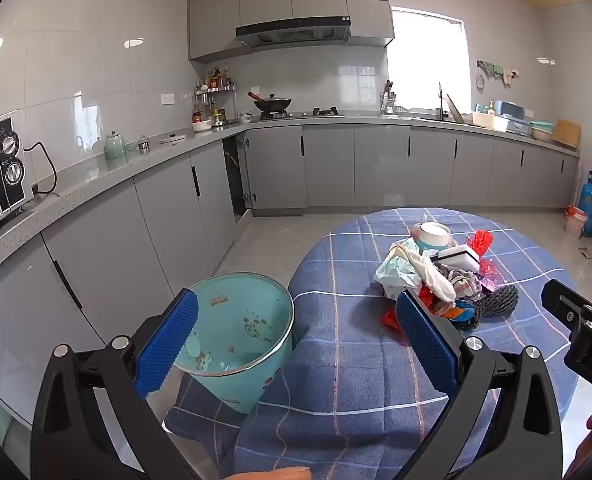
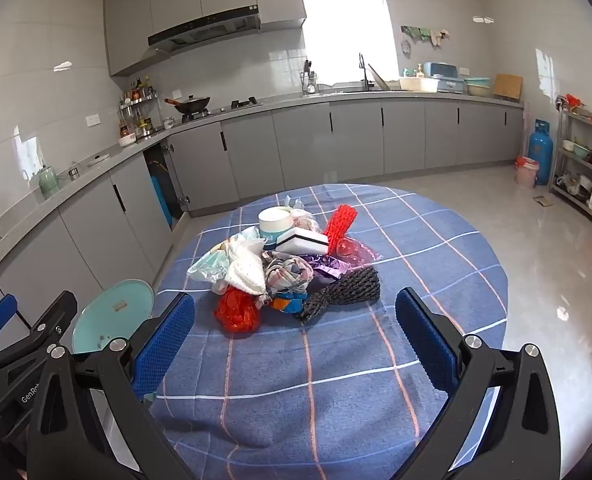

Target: Collect trash

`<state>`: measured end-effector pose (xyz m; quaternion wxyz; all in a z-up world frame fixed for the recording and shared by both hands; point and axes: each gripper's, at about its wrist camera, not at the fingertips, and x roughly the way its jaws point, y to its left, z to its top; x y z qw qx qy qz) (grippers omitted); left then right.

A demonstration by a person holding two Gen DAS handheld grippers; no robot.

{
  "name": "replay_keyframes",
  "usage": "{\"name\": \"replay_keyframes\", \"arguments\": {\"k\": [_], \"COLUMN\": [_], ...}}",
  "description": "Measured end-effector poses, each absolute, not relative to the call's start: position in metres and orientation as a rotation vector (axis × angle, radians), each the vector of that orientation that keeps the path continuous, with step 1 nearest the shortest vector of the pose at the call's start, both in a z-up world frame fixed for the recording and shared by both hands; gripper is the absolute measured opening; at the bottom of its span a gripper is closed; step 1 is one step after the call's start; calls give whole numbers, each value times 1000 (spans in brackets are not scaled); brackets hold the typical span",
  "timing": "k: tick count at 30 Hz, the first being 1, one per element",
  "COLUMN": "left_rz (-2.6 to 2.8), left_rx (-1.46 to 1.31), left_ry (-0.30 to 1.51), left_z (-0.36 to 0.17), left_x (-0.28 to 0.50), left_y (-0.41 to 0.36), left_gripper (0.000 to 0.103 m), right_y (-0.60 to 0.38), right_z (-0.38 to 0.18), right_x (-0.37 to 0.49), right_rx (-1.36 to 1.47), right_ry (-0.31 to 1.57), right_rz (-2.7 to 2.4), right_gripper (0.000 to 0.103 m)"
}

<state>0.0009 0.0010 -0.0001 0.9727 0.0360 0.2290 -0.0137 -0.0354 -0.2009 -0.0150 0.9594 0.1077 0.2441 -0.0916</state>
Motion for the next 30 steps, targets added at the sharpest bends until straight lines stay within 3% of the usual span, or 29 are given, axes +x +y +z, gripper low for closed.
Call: {"name": "replay_keyframes", "arguments": {"k": [30], "left_rz": [-22], "left_rx": [99], "left_ry": [444], "left_z": [-3], "left_x": [-1], "left_y": [-2], "left_gripper": [97], "right_y": [-200], "right_z": [-23], "right_x": [-32], "right_rx": [221], "right_ry": [519], "right_rz": [-191], "right_gripper": [99]}}
